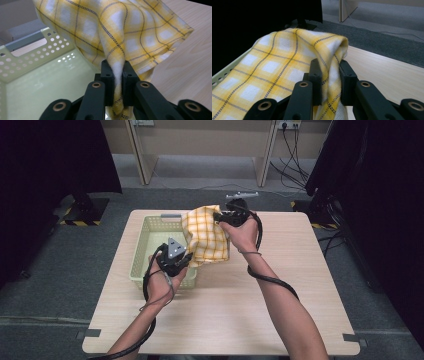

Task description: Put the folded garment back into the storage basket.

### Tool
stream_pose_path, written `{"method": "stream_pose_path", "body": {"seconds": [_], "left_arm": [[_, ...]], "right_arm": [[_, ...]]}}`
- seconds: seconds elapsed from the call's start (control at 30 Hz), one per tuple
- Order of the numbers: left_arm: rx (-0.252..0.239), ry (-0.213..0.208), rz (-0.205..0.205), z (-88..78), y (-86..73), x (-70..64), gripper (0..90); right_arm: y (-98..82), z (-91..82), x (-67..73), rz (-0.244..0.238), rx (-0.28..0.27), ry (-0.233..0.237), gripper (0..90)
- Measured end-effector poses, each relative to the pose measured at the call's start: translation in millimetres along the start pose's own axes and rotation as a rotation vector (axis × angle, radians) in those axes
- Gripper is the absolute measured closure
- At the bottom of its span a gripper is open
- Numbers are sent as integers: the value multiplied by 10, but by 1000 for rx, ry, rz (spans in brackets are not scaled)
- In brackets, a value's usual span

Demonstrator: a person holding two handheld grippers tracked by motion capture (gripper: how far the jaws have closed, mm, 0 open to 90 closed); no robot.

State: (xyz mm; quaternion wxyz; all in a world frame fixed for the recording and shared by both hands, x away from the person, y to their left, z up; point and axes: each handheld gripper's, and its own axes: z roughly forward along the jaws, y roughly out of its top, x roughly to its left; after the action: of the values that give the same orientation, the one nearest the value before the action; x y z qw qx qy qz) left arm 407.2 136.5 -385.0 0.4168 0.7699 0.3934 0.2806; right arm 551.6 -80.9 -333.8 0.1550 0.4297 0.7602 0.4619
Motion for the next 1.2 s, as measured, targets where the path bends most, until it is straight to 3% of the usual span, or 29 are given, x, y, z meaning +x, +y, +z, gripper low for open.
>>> {"method": "stream_pose_path", "body": {"seconds": [0.6, 1.2], "left_arm": [[3, 29, -14, -93, -45, 148, 833], [5, 53, -32, -155, -107, 280, 833]], "right_arm": [[128, 143, 190, -18, -1, 20, 766], [179, 246, 293, -20, 6, 40, 764]]}}
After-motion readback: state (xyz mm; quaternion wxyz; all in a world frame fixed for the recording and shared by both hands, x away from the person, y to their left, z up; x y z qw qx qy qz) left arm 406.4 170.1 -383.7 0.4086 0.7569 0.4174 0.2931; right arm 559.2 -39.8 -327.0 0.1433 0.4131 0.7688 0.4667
